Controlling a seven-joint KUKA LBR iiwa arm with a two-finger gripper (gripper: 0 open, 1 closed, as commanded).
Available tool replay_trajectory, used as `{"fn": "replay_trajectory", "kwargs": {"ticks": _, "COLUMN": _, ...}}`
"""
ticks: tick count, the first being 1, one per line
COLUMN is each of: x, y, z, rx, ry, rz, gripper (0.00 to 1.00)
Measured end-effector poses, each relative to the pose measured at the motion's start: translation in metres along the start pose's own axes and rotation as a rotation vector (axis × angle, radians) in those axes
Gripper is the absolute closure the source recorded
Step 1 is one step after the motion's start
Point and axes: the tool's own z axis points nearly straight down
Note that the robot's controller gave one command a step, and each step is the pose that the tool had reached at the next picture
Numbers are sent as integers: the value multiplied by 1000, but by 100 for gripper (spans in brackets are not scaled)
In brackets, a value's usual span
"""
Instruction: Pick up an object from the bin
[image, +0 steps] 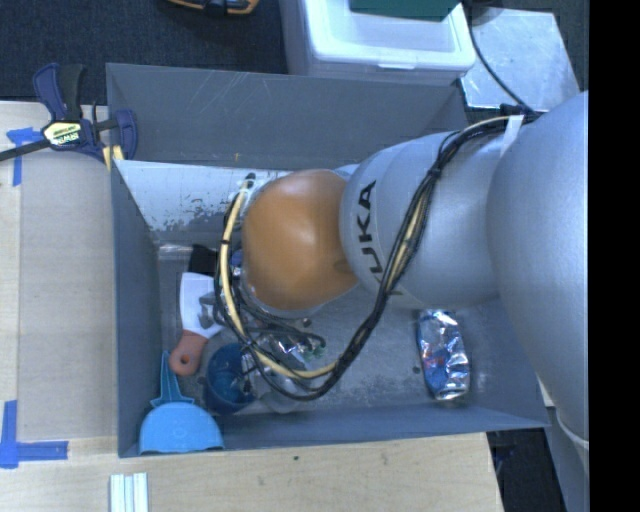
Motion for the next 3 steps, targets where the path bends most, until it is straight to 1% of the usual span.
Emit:
{"fn": "replay_trajectory", "kwargs": {"ticks": 1, "x": 47, "y": -50, "z": 24, "rx": -3, "ry": -5, "rz": -393, "gripper": 0}}
{"fn": "replay_trajectory", "kwargs": {"ticks": 2, "x": 4, "y": -8, "z": 50, "rx": 5, "ry": -19, "rz": -523, "gripper": 0}}
{"fn": "replay_trajectory", "kwargs": {"ticks": 3, "x": -10, "y": -29, "z": 52, "rx": -1, "ry": -2, "rz": -700, "gripper": 100}}
